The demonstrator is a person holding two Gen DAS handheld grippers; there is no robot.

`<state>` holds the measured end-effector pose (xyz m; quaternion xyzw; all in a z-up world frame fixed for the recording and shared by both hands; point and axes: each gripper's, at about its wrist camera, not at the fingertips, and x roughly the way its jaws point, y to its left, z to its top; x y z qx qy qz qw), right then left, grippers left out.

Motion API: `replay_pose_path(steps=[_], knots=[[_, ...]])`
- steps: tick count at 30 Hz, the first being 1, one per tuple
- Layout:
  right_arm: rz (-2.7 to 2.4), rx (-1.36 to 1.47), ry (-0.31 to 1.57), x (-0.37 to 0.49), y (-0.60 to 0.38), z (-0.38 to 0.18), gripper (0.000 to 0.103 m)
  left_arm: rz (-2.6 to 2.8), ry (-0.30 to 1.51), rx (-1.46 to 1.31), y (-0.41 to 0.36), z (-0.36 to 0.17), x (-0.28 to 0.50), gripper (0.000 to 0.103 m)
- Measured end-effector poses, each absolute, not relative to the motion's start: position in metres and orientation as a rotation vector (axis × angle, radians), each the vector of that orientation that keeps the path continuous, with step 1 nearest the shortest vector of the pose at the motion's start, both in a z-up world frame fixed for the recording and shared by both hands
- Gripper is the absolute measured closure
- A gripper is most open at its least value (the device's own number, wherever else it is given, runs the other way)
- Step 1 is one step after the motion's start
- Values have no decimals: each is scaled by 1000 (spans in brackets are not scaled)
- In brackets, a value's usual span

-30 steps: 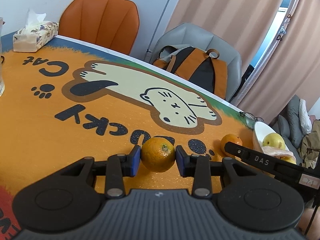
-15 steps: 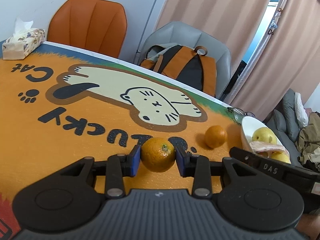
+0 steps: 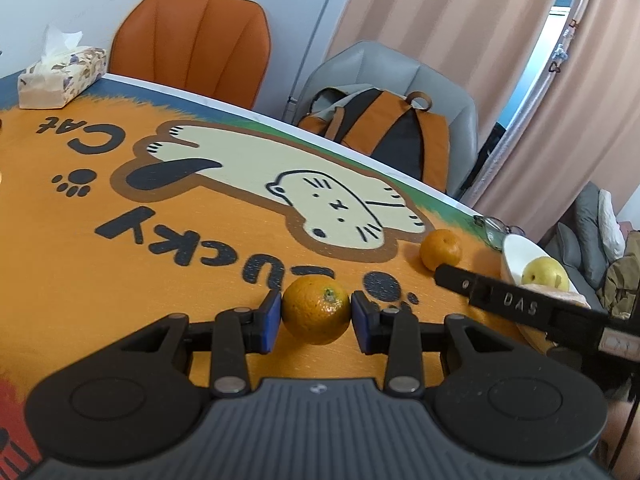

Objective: Organize fruits
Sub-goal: 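Carry both mandarin oranges over the white plate with both grippers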

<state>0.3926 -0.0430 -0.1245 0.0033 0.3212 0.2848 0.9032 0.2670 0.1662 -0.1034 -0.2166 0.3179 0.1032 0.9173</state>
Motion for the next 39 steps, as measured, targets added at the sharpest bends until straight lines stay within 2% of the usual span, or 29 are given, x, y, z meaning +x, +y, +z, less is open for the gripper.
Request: replay_pose_path(steps=[13,15,16,19,39], knots=[[585,-66,646,419,-17,-128,33,260,663,-470,186,-112,273,67],[557,-91,633,421,-15,-128,44,261,663,-467,185,-112,274,67],[546,-109,626,421,-15,-127,59,262,664,-465,185,-112,274,67],[583,-74,661,422,-21,-123,60,262,666,-463,182,-111,275,67],[576,59,555,382,-105,-66,60,134,620,-393,119,-80,295,67]])
